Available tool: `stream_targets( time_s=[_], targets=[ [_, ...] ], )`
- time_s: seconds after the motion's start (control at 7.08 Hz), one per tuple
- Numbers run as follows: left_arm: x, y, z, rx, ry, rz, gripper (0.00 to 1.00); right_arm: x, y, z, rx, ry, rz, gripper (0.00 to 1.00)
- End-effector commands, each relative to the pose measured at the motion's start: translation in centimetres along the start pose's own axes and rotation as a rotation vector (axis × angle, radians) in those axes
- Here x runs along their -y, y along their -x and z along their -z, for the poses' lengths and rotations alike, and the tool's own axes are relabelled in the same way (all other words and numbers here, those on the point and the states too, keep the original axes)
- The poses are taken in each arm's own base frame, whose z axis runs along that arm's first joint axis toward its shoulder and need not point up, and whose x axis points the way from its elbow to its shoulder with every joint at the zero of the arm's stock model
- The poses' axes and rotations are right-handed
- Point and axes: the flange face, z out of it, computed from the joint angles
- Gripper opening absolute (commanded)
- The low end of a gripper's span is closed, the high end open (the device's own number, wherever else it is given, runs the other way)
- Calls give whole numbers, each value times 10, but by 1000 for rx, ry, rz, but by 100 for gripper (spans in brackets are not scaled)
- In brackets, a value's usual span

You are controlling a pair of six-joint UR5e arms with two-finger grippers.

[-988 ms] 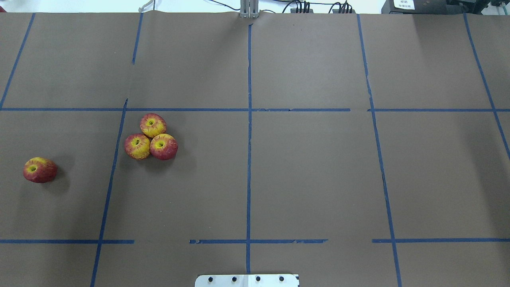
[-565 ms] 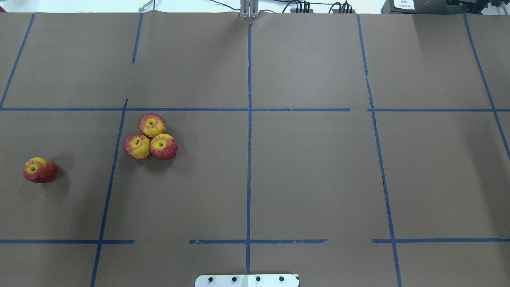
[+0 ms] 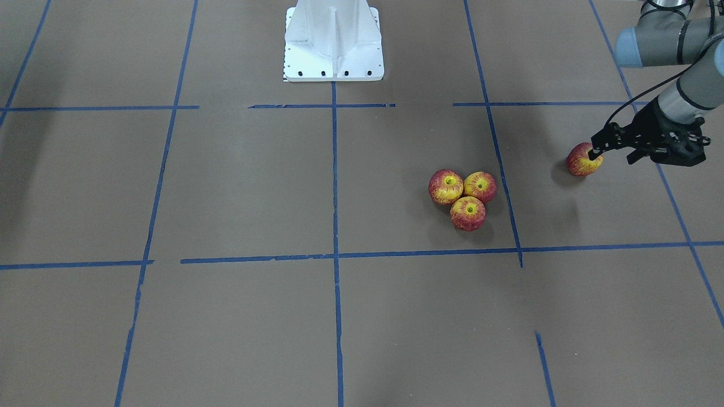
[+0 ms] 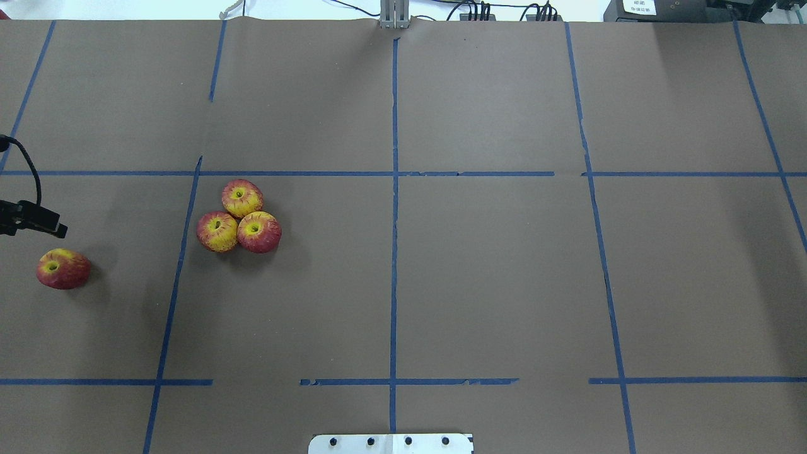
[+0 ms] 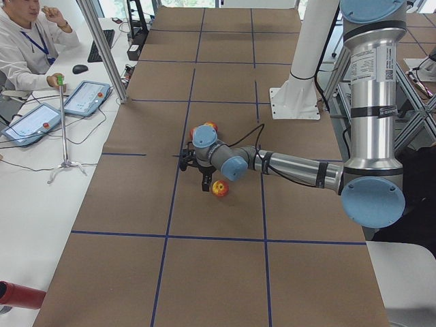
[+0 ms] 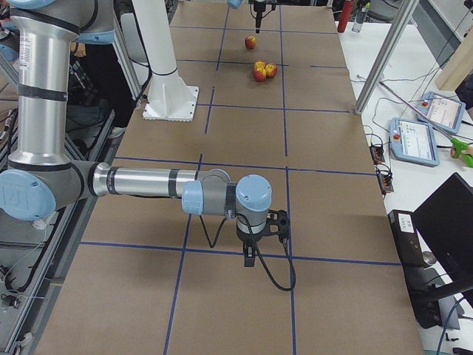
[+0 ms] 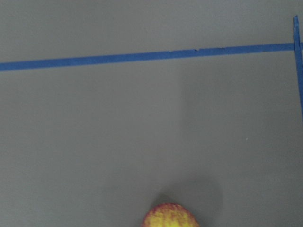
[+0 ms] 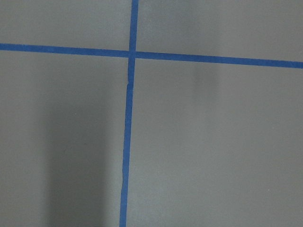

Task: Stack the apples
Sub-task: 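Lower the left gripper onto the lone red-yellow apple and close it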

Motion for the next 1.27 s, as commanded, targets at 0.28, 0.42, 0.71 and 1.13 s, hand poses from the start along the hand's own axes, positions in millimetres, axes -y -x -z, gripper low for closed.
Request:
stream_targets(
  time_s=[0.28, 0.42, 0.71, 1.13],
  targets=[
    [-16, -14, -41, 47, 53, 5, 100, 0, 0, 0, 0, 0, 0, 100],
    [-21, -17, -61, 58, 88, 12, 100, 0, 0, 0, 0, 0, 0, 100],
    [-26, -12, -76, 73, 117, 14, 100, 0, 0, 0, 0, 0, 1, 100],
    [-30, -18, -83, 72, 132, 5, 60, 0, 0, 0, 0, 0, 0, 100]
  ],
)
